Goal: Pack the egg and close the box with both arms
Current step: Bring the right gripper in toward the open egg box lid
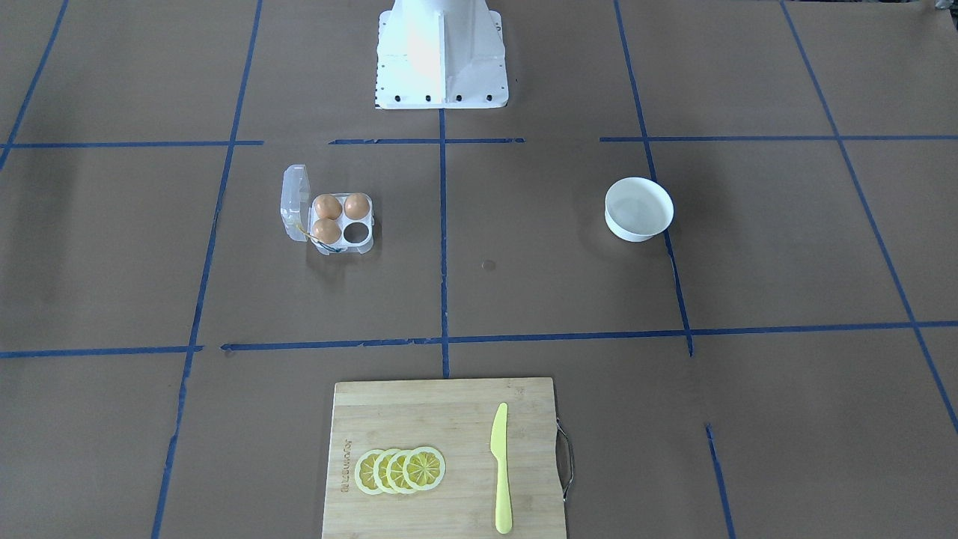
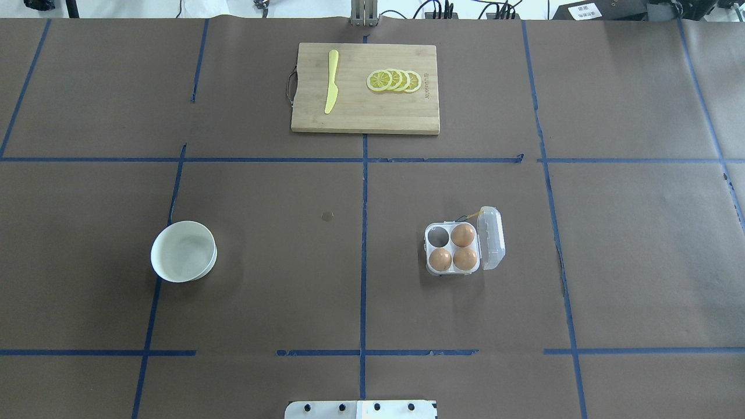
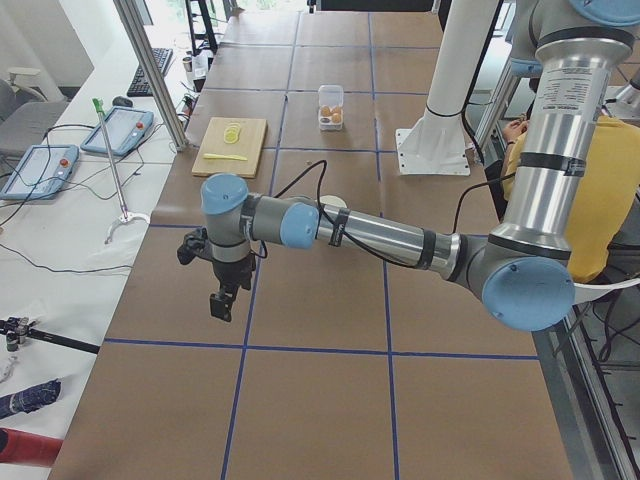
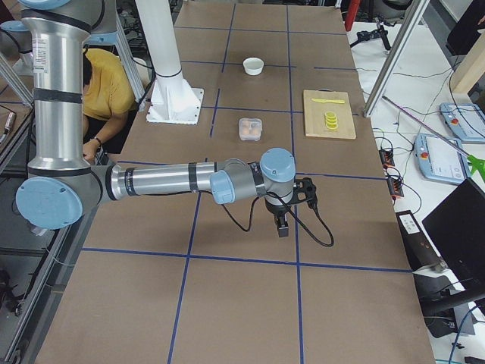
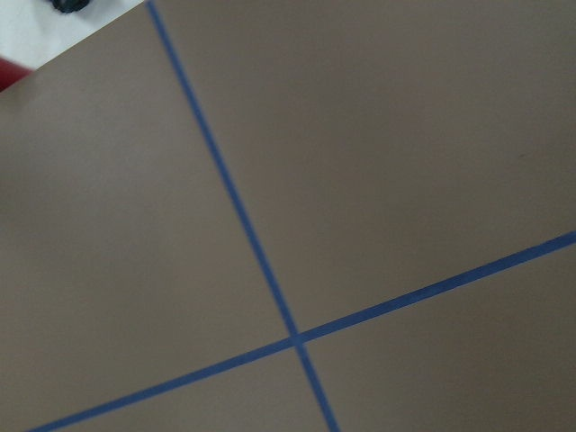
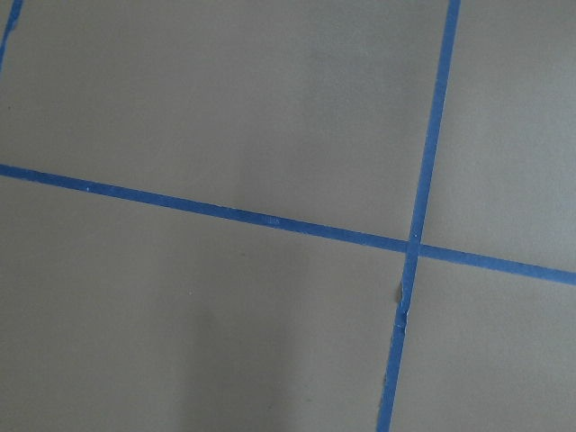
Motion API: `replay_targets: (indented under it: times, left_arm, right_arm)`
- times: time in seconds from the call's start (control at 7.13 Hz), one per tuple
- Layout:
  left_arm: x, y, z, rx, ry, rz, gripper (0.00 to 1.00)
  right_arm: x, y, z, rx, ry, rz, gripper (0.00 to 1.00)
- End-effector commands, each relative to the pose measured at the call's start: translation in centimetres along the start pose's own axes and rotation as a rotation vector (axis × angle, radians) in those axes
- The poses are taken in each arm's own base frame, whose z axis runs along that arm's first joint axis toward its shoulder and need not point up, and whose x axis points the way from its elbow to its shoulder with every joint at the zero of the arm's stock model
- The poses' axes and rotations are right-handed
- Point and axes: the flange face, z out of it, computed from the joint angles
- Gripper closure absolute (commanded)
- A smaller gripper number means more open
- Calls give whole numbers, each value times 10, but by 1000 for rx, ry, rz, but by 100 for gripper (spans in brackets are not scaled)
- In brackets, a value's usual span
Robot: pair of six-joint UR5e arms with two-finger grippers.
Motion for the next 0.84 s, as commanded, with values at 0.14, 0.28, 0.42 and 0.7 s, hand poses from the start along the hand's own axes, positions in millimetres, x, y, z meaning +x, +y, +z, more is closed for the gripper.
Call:
replay_targets:
  times: [0.14, 0.28, 0.42, 0.7]
  left_arm:
    - [-38, 79, 16, -12, 133, -123, 0]
    - [-37, 78, 16, -12, 133, -122, 0]
    - [-36, 75, 14, -7, 132, -117, 0]
    - [-33, 69, 10, 2, 132, -108, 0]
  right_arm:
    - [-37, -2, 3, -10, -30, 47, 0]
    - [-94, 1, 5, -25, -56, 106, 0]
    - [-142, 2, 9, -5, -101, 137, 0]
    - [-213, 22, 54, 17, -167, 168, 0]
